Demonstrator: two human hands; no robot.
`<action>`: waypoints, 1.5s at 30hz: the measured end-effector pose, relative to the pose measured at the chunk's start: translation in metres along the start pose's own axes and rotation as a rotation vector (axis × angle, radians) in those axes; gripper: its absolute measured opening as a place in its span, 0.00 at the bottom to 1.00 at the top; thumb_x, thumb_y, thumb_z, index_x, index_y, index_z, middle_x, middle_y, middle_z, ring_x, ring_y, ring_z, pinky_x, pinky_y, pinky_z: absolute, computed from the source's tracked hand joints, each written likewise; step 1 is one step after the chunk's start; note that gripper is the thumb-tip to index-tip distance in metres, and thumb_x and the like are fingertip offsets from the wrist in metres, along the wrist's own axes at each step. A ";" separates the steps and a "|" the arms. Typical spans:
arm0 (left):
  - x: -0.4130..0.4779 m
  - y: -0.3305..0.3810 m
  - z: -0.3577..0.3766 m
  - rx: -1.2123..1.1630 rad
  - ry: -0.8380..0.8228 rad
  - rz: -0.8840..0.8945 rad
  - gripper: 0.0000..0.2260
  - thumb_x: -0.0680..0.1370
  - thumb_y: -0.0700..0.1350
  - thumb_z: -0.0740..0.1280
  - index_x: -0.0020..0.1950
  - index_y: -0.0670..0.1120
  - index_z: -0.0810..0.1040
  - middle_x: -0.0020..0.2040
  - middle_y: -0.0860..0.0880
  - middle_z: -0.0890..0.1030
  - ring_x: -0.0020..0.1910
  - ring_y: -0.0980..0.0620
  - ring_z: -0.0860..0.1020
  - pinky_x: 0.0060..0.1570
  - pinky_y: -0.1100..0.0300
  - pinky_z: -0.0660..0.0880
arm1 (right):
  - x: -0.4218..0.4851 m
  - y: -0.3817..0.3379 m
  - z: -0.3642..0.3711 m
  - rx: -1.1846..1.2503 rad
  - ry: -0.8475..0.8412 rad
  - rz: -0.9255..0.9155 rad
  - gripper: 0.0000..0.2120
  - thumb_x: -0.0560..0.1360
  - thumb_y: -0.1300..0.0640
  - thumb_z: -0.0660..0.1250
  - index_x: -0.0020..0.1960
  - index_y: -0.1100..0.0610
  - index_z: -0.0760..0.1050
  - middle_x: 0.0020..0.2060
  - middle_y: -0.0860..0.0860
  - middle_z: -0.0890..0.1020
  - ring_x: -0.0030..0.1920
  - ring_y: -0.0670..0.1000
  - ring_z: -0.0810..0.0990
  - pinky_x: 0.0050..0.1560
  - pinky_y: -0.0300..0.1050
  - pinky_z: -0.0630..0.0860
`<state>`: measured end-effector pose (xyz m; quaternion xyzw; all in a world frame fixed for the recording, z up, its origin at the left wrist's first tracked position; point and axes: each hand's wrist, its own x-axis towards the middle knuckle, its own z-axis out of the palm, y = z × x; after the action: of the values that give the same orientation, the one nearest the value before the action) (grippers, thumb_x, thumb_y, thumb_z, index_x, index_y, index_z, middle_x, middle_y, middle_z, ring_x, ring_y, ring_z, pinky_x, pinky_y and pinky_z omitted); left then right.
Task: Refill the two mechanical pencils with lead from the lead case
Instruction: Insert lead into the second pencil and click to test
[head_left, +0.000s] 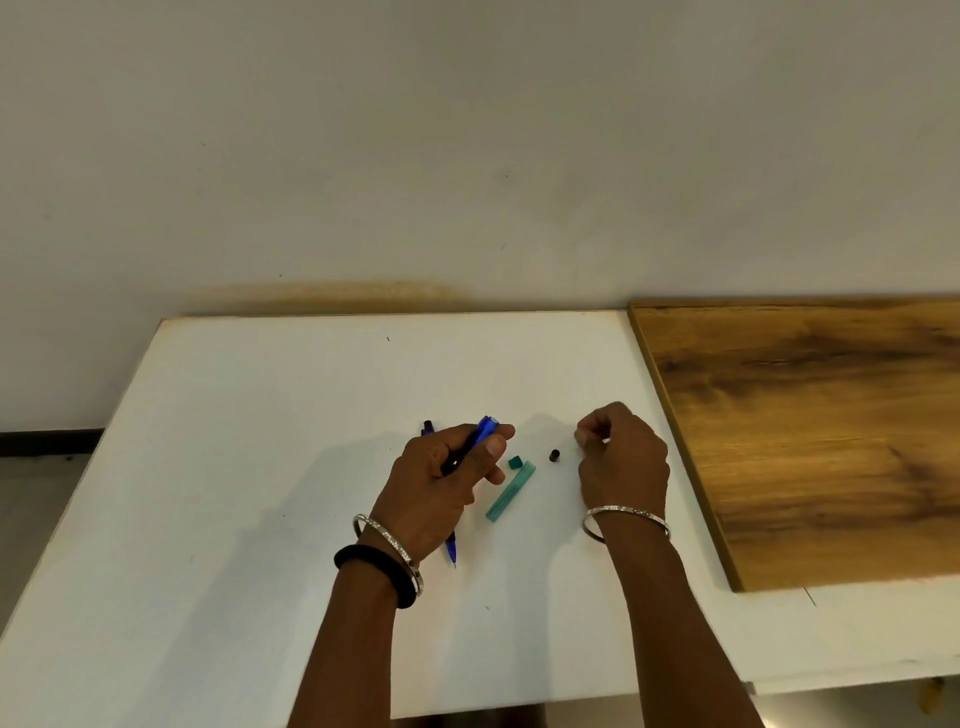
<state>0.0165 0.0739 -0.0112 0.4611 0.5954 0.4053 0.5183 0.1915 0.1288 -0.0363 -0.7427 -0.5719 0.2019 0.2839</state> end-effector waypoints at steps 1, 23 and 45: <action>0.000 -0.001 0.001 0.048 0.007 0.006 0.13 0.78 0.54 0.62 0.59 0.54 0.80 0.37 0.54 0.82 0.29 0.62 0.72 0.32 0.72 0.72 | 0.001 -0.004 -0.004 0.154 0.025 0.010 0.06 0.73 0.66 0.70 0.44 0.56 0.78 0.39 0.49 0.82 0.38 0.48 0.79 0.42 0.41 0.78; -0.001 -0.002 0.003 0.311 0.149 0.135 0.07 0.78 0.51 0.65 0.52 0.51 0.78 0.40 0.53 0.85 0.34 0.60 0.79 0.39 0.64 0.76 | -0.007 -0.031 -0.023 0.707 -0.487 -0.130 0.10 0.68 0.68 0.75 0.47 0.61 0.80 0.39 0.57 0.86 0.40 0.55 0.86 0.44 0.48 0.83; 0.000 -0.004 0.004 0.489 0.160 0.194 0.06 0.76 0.52 0.67 0.48 0.52 0.80 0.39 0.53 0.82 0.37 0.52 0.78 0.37 0.61 0.74 | -0.004 -0.023 -0.019 0.513 -0.500 -0.194 0.07 0.66 0.65 0.76 0.41 0.59 0.80 0.34 0.51 0.86 0.38 0.49 0.86 0.41 0.38 0.82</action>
<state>0.0195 0.0727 -0.0159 0.5941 0.6674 0.3325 0.3018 0.1849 0.1254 -0.0069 -0.5173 -0.6222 0.4861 0.3300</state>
